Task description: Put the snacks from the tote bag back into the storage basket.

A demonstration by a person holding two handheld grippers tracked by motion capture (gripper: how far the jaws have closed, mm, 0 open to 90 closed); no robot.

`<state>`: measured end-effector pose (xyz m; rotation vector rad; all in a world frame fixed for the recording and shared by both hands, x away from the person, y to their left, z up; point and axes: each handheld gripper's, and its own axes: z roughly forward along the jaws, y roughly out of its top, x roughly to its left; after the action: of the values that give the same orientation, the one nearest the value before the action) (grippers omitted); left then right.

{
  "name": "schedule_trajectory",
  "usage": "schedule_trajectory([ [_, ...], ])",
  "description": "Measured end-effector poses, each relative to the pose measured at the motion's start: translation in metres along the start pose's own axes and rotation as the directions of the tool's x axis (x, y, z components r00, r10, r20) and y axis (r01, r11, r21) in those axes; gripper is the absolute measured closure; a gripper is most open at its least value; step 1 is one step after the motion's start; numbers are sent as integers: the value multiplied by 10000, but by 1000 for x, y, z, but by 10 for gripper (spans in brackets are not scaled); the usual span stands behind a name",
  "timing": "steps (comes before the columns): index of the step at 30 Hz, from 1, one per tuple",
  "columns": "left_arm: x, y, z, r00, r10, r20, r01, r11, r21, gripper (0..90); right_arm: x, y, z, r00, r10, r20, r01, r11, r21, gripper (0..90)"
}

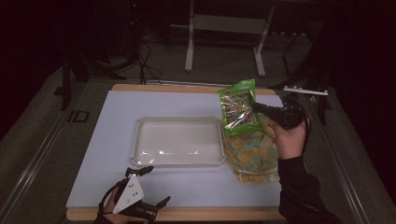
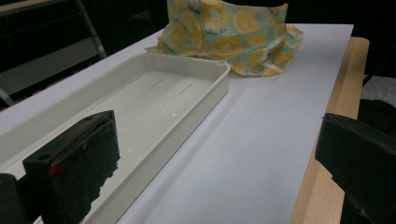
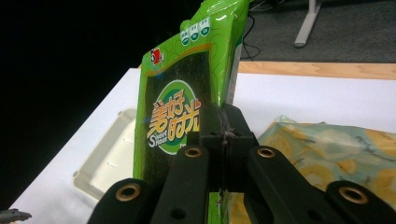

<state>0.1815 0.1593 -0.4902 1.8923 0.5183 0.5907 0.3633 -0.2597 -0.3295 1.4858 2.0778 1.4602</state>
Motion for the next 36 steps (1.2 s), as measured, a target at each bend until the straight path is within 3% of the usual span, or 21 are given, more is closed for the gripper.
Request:
schedule_trajectory([
  [16,0,0,0,10000,10,8,-10,10000,-31,3,24,-7,33,9991,44,-433,-41,10000,66,893],
  [26,0,0,0,10000,21,36,-21,10000,-58,3,43,-21,57,9976,111,-684,-109,9999,33,893],
  [36,0,0,0,10000,54,46,-54,10000,-36,3,50,-34,74,9948,416,-926,-415,9991,40,893],
])
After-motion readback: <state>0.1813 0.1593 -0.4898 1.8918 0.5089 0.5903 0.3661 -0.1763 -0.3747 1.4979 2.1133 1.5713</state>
